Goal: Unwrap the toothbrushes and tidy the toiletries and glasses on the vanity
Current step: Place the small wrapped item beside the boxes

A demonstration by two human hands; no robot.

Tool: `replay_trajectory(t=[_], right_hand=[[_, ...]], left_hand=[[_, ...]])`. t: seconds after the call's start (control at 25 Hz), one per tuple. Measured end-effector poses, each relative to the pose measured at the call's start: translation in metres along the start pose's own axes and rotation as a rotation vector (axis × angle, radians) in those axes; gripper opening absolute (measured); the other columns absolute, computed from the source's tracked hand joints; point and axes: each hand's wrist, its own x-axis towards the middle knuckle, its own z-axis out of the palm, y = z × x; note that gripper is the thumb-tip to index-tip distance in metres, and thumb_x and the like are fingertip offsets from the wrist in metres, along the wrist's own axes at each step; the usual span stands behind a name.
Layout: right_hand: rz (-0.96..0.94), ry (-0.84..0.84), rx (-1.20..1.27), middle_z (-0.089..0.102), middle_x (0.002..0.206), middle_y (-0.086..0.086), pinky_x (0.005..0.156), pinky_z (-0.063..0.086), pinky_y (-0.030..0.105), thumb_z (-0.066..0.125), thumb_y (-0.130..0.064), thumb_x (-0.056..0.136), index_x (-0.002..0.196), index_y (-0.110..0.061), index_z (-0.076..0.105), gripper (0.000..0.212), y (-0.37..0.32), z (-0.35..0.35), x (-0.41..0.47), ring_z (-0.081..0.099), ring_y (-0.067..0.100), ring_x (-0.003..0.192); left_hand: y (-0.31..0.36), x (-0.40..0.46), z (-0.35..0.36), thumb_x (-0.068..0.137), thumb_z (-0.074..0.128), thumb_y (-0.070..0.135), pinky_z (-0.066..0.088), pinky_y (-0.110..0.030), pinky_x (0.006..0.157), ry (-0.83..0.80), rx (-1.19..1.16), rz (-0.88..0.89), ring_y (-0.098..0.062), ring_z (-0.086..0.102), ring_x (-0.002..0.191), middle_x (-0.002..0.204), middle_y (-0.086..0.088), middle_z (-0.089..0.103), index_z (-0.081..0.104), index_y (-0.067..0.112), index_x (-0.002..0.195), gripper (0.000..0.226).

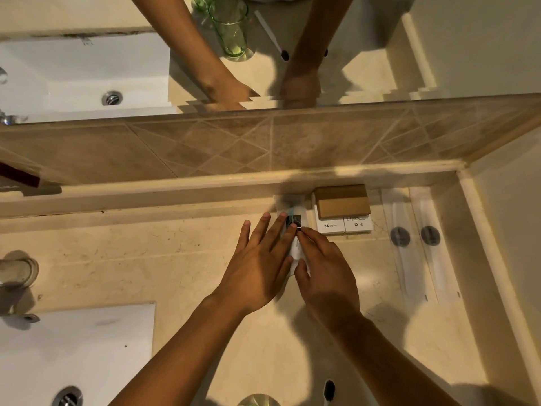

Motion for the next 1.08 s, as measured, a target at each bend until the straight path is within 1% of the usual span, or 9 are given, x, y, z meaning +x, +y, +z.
replay_trajectory(t=[0.12,0.28,0.36,0.48,0.6,0.8,0.88,0.96,1.08], right_hand=[[0.029,-0.075,0.022,0.042,0.157,0.002,0.117,0.028,0.033,0.032,-0.052,0.089,0.154,-0.02,0.036,0.072,-0.003,-0.007,0.002,0.04,0.022,0.142],[-0.014,0.032,0.021,0.054,0.147,0.008,0.111,0.036,0.036,0.044,-0.04,0.092,0.146,-0.013,0.049,0.06,-0.004,-0.005,0.002,0.052,0.027,0.134],[-0.016,0.041,0.034,0.054,0.148,0.008,0.112,0.035,0.038,0.046,-0.038,0.093,0.146,-0.012,0.048,0.059,-0.004,-0.005,0.002,0.052,0.028,0.135],[0.016,-0.028,0.048,0.04,0.158,0.002,0.118,0.025,0.032,0.051,-0.036,0.1,0.153,-0.019,0.035,0.058,-0.003,-0.007,0.001,0.038,0.022,0.145],[0.05,-0.087,0.016,0.023,0.165,-0.008,0.121,0.019,0.029,0.051,-0.038,0.101,0.157,-0.028,0.022,0.064,-0.005,-0.015,-0.006,0.025,0.015,0.151],[-0.003,0.014,0.051,0.03,0.161,-0.009,0.118,0.035,0.027,0.059,-0.027,0.098,0.15,-0.031,0.038,0.057,-0.003,-0.027,-0.048,0.036,0.01,0.145],[-0.01,0.011,0.098,0.032,0.158,-0.01,0.114,0.041,0.029,0.06,-0.024,0.097,0.147,-0.031,0.043,0.053,0.003,-0.028,-0.067,0.04,0.008,0.141],[-0.036,0.01,0.17,0.037,0.152,-0.009,0.11,0.046,0.033,0.06,-0.021,0.095,0.142,-0.029,0.047,0.05,0.009,-0.03,-0.091,0.047,0.01,0.135],[-0.113,0.041,0.24,0.051,0.138,-0.002,0.105,0.05,0.039,0.059,-0.019,0.088,0.135,-0.023,0.053,0.047,0.015,-0.031,-0.129,0.056,0.018,0.125]], left_hand=[[-0.001,0.002,-0.001,0.105,0.028,0.045,0.017,-0.06,0.121,-0.001,-0.008,0.0,-0.032,0.009,0.155,0.167,-0.004,0.017,0.024,0.021,0.158,0.058],[-0.001,0.003,-0.001,0.104,0.021,0.048,0.016,-0.061,0.121,-0.007,-0.015,-0.003,-0.032,0.008,0.155,0.167,-0.005,0.018,0.024,0.021,0.157,0.059],[0.0,0.004,-0.001,0.104,0.017,0.049,0.016,-0.061,0.121,-0.001,-0.024,-0.001,-0.033,0.01,0.155,0.167,-0.005,0.019,0.026,0.021,0.157,0.06],[0.002,0.001,-0.001,0.105,0.015,0.051,0.015,-0.06,0.122,0.011,-0.03,0.0,-0.032,0.008,0.155,0.167,-0.006,0.017,0.024,0.021,0.158,0.061],[0.006,-0.007,-0.005,0.105,0.024,0.047,0.01,-0.056,0.124,0.017,-0.028,-0.02,-0.029,0.005,0.156,0.168,-0.007,0.012,0.017,0.025,0.159,0.059],[0.026,-0.044,-0.016,0.104,0.028,0.05,0.006,-0.049,0.126,-0.037,0.005,-0.081,-0.027,0.004,0.156,0.169,-0.005,0.009,0.014,0.028,0.159,0.061],[0.035,-0.062,-0.025,0.103,0.024,0.049,0.013,-0.051,0.125,-0.017,-0.038,-0.095,-0.029,0.014,0.155,0.167,-0.007,0.019,0.023,0.024,0.157,0.06],[0.046,-0.086,-0.039,0.1,0.025,0.048,0.025,-0.051,0.121,0.023,-0.119,-0.075,-0.032,0.031,0.149,0.159,-0.012,0.038,0.039,0.016,0.151,0.062],[0.058,-0.125,-0.055,0.096,0.035,0.048,0.044,-0.04,0.104,0.08,-0.26,-0.105,-0.028,0.058,0.122,0.13,-0.009,0.065,0.062,0.015,0.131,0.055]])
